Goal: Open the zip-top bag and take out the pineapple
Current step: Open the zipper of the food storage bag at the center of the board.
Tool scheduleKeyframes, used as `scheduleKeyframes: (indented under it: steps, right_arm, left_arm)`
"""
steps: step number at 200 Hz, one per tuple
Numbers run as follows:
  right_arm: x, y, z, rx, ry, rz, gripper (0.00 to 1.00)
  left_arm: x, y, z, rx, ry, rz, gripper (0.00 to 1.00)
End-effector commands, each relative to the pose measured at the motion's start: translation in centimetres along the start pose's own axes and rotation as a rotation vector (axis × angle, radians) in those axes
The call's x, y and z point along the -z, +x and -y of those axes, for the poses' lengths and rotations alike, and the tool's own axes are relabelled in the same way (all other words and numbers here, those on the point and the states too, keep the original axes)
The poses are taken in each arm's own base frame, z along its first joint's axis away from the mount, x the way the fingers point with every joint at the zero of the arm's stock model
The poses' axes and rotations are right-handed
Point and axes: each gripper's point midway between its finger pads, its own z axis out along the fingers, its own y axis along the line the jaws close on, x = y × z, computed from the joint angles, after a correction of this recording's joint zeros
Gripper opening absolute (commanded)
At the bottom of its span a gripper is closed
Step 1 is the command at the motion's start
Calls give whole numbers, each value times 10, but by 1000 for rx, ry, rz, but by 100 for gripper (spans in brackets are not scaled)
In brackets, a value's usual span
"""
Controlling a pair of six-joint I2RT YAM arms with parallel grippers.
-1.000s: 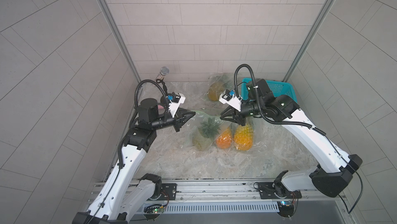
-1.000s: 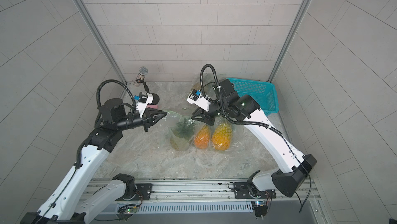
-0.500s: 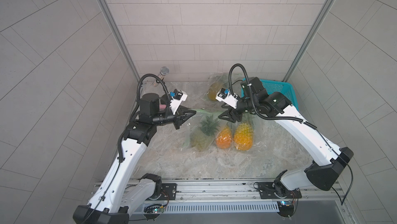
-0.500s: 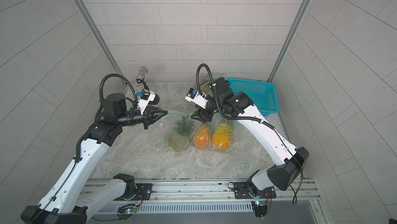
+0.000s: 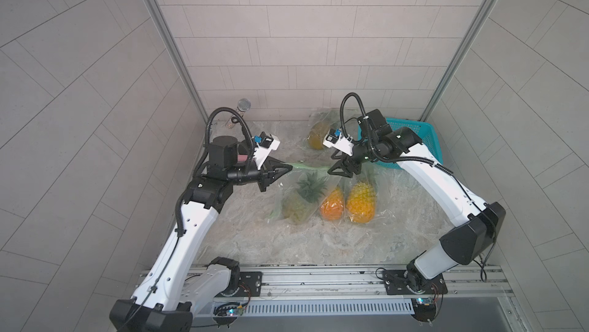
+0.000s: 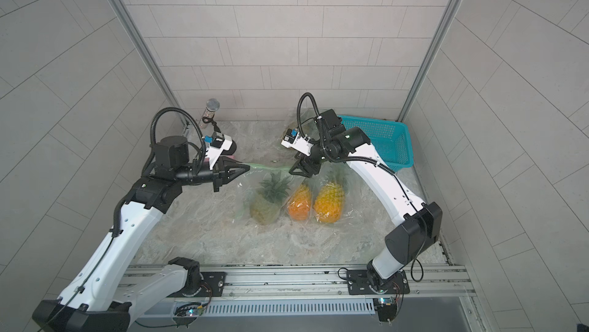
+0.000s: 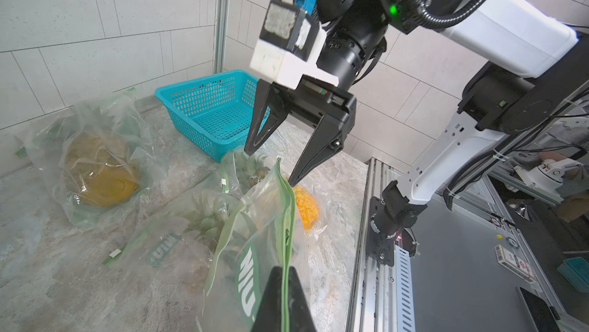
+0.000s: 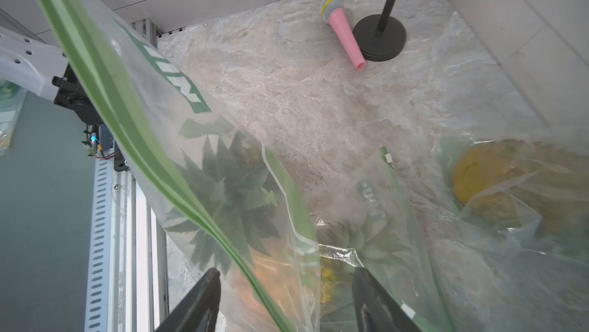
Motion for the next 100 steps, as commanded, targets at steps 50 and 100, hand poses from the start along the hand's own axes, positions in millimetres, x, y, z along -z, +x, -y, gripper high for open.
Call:
scheduleKeyframes:
  steps: [50, 100]
  right_arm:
    - [16, -7, -22, -26, -81, 13, 0]
    - [34, -19, -60, 32, -95, 76, 0]
  left_arm:
    - [7, -17, -7, -123, -78, 13, 0]
    - [0, -16, -13, -158, -62, -2, 0]
